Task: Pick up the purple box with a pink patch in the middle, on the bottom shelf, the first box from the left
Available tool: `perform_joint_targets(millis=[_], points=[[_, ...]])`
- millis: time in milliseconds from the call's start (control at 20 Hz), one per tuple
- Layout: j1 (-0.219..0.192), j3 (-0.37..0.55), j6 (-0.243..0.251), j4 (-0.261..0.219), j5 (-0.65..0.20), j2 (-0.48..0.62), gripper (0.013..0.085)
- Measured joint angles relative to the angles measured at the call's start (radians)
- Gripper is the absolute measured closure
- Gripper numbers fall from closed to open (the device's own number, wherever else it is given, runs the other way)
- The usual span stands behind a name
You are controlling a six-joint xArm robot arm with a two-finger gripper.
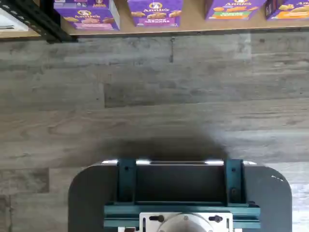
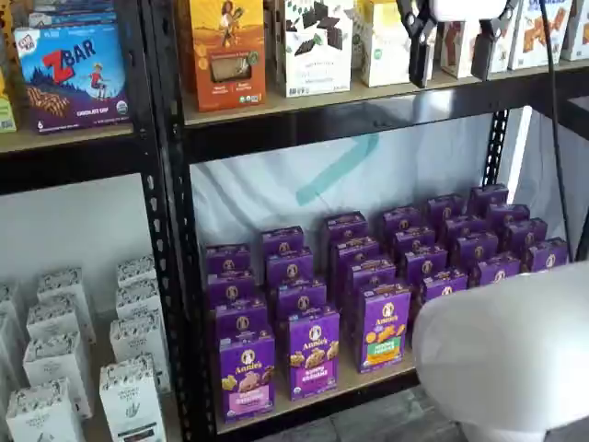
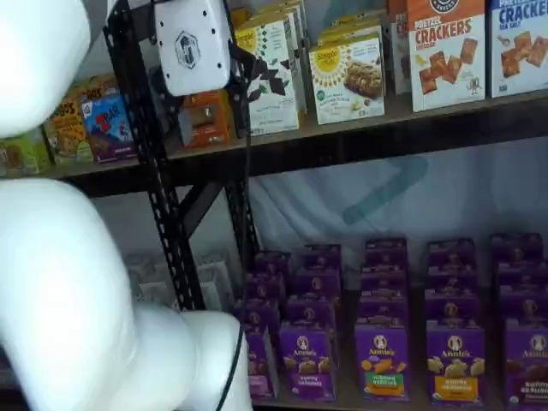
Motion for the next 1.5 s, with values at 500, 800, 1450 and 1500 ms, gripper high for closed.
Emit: perform_joint_targets(millis=[500,800,1450,1500], points=[[-0.033,0.035,-0.019,0.040,-0.050,-0.024,0.0130],[-0.005,0.130,-0.005,0.011,-0.128,-0.047,0.0130],[0.047,0.408,0.037,-0.009,-0.414,-0.067,0.0130],[0.046,0.427,0.036,-0.005,-0.443,-0.068,0.0130]])
